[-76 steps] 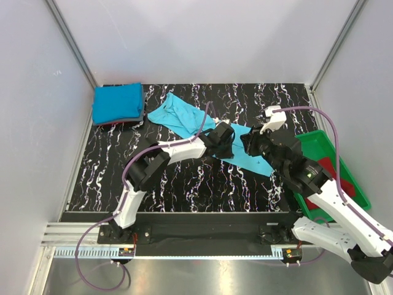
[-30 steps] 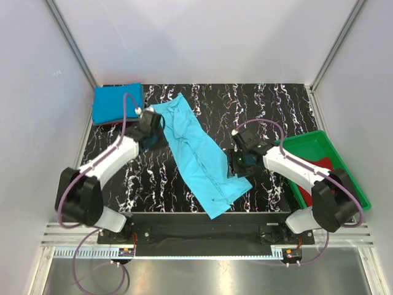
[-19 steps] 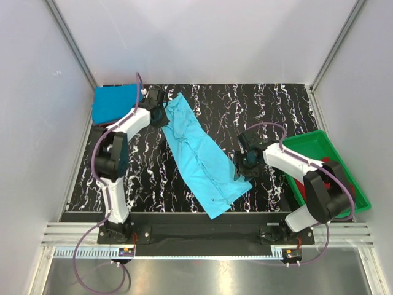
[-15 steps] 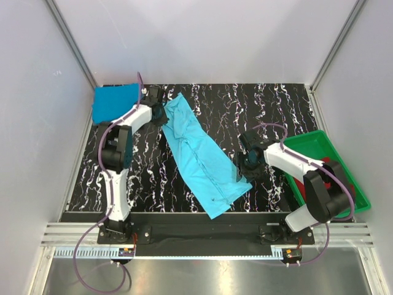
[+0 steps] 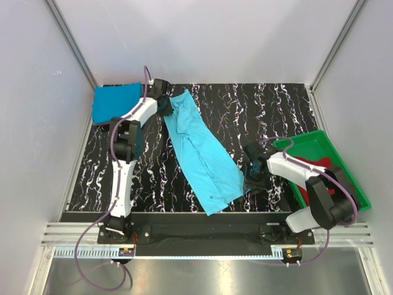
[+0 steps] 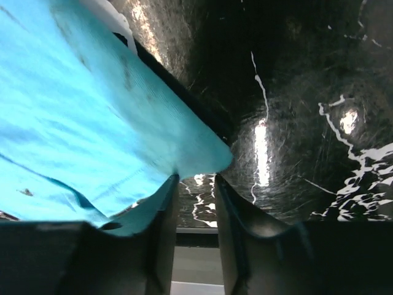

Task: Fold and stack the t-shirts
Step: Fold the tshirt

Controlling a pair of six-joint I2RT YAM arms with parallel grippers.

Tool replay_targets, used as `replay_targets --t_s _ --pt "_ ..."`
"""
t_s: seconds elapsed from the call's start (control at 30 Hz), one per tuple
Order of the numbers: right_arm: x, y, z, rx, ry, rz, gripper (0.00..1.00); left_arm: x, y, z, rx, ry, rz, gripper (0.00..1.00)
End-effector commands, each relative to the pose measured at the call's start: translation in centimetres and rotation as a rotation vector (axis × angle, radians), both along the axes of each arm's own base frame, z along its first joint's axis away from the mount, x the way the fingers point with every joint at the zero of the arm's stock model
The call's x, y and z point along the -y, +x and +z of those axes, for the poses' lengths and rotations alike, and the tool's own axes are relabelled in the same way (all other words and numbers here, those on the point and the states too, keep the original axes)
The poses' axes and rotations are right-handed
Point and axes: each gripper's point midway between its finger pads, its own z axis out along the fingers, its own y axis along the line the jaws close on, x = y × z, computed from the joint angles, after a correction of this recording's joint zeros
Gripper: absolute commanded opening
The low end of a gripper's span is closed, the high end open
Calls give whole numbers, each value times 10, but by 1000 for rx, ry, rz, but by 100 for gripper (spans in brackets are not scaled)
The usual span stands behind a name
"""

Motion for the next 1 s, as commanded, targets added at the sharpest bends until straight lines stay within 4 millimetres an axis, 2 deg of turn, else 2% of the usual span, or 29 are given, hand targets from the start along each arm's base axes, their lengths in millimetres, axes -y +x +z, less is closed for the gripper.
replay_targets --t_s 0.0,0.13,0.17,0.2,0.27,0.3,0.33,0.37,0.4,0.47,0.5,0.53,0.57,0.6,0.63,0.67,0.73,0.83,0.87,0.97 --pt "-13 10 13 72 88 -107 34 24 36 14 96 -78 -84 25" --pt "-24 12 28 104 161 -172 31 43 56 17 150 -166 -122 27" --pt "-26 14 38 131 182 -182 31 53 57 20 155 -224 -150 27" --pt "-28 17 45 149 198 -196 32 59 67 27 203 -261 -169 27" --pt "-31 23 60 192 230 -198 36 68 70 37 229 -316 -211 28" --pt "-36 30 71 217 251 -183 39 68 74 55 264 -333 -225 29" --pt "-38 34 76 228 253 -169 41 70 73 65 278 -345 -238 30" --pt "-34 37 75 224 223 -165 43 68 70 87 304 -358 -255 31" --pt "-35 46 83 256 208 -133 44 64 69 99 323 -357 -254 31" --pt "-24 53 73 239 118 -101 50 54 65 124 366 -340 -247 34" --pt "-15 62 73 266 57 -67 50 45 58 147 396 -329 -236 36" --pt "-10 64 68 253 29 -56 51 39 54 157 409 -318 -226 40" --pt "-7 66 56 211 5 -45 52 30 45 174 429 -295 -215 41" --pt "-7 68 54 202 -4 -17 52 26 40 179 435 -278 -209 42" --pt "-7 67 45 164 -13 -7 52 21 35 179 432 -258 -197 45" --pt "-12 66 41 143 9 10 52 14 27 173 417 -228 -180 48" --pt "-17 60 27 89 27 30 51 12 20 158 378 -219 -175 49" --pt "-17 54 14 53 27 45 50 9 8 117 260 -215 -152 48" --pt "-15 53 11 46 20 49 50 9 5 98 216 -220 -137 47" --pt "-16 51 9 42 22 48 49 13 3 67 143 -249 -124 45"
